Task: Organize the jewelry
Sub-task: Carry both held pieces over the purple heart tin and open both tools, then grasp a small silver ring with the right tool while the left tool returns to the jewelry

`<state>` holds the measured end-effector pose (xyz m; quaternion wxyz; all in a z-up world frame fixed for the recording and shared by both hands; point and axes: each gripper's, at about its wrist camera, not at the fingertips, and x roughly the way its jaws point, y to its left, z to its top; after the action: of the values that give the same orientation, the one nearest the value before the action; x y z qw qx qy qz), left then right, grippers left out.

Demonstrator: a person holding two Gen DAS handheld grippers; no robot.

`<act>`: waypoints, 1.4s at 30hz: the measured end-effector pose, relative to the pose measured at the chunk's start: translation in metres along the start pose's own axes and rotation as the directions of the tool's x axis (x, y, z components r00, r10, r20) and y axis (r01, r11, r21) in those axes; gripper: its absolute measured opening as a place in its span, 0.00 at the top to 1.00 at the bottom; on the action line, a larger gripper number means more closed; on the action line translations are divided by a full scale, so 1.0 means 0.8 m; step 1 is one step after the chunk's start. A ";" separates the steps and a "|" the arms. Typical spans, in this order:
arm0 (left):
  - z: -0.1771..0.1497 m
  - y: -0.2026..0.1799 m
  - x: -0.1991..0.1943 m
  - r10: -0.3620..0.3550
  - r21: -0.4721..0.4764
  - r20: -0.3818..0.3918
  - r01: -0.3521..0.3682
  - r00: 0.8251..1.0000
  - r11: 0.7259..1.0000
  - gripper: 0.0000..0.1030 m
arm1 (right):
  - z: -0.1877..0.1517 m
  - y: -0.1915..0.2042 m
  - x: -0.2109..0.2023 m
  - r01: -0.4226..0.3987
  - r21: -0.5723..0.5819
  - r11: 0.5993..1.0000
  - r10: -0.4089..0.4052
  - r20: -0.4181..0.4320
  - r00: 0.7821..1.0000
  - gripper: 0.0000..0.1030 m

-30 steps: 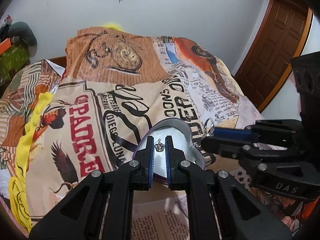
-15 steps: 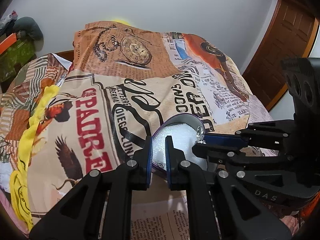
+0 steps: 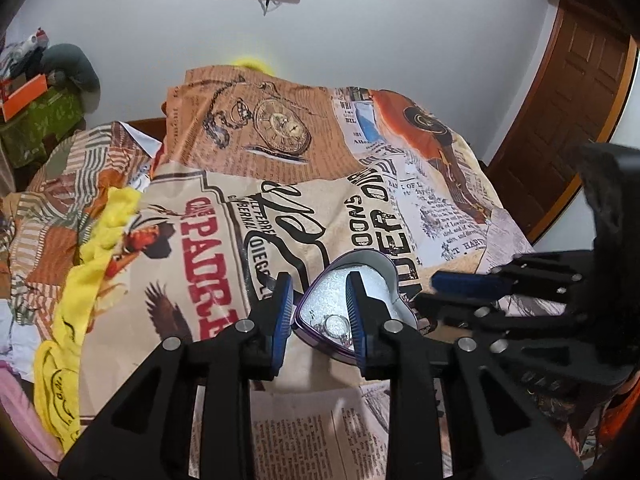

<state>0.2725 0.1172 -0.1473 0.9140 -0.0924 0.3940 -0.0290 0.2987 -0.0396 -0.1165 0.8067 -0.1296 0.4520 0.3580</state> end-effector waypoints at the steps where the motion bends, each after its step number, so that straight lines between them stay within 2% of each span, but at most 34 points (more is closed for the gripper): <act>1: -0.001 -0.002 -0.004 0.002 0.004 0.000 -0.002 1.000 1.000 0.75 | -0.001 -0.001 -0.008 0.002 0.004 1.000 -0.002 0.009 1.000 0.81; 6: -0.007 -0.018 -0.021 0.012 0.035 -0.003 -0.012 1.000 0.999 0.74 | -0.007 -0.001 -0.042 0.037 0.006 0.999 -0.038 0.054 0.998 0.79; 10: -0.012 -0.030 -0.032 0.013 0.049 -0.006 -0.012 1.000 0.999 0.69 | -0.018 -0.012 -0.069 0.057 0.030 0.998 -0.060 0.093 0.994 0.65; 20: -0.021 -0.065 -0.041 -0.005 0.068 -0.020 0.007 1.000 0.998 0.64 | -0.055 -0.073 -0.107 0.119 0.134 0.984 -0.134 0.116 0.984 0.65; 26: -0.033 -0.089 -0.019 -0.028 0.082 -0.064 0.033 0.998 0.996 0.64 | -0.089 -0.102 -0.089 0.137 0.168 0.976 -0.148 0.054 0.988 0.65; 33: -0.049 -0.108 0.012 -0.051 0.091 -0.130 0.063 0.990 0.994 0.64 | -0.120 -0.115 -0.047 0.103 0.177 0.979 -0.104 -0.004 0.995 0.65; 38: -0.058 -0.115 0.028 -0.048 0.110 -0.155 0.065 0.987 0.992 0.64 | -0.128 -0.118 -0.033 0.086 0.169 0.982 -0.084 -0.015 0.996 0.65; 42: -0.063 -0.123 0.035 -0.038 0.139 -0.160 0.060 0.986 0.988 0.64 | -0.131 -0.117 -0.028 0.093 0.145 0.985 -0.092 -0.013 0.996 0.69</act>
<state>0.2572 0.0100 -0.1819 0.8835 -0.0336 0.4591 -0.0871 0.2898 -0.1724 -0.1676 0.8282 -0.0924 0.4730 0.2860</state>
